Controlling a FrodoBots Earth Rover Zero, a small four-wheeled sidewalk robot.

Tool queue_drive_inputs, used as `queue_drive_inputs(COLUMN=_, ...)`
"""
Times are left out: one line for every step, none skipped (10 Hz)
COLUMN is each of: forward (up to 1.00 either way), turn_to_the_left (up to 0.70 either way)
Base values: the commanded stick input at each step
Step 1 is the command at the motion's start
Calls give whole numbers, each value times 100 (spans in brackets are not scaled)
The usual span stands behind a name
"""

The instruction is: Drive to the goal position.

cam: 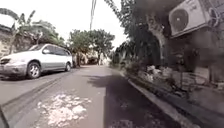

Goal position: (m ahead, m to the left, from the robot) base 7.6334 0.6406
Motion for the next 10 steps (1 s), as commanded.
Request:
queue_drive_inputs(forward=70, turn_to_the_left=0)
queue_drive_inputs(forward=70, turn_to_the_left=4)
queue_drive_inputs(forward=70, turn_to_the_left=19)
queue_drive_inputs(forward=70, turn_to_the_left=25)
queue_drive_inputs(forward=70, turn_to_the_left=10)
queue_drive_inputs(forward=70, turn_to_the_left=1)
queue_drive_inputs(forward=70, turn_to_the_left=0)
queue_drive_inputs(forward=70, turn_to_the_left=0)
queue_drive_inputs(forward=70, turn_to_the_left=0)
queue_drive_inputs(forward=70, turn_to_the_left=0)
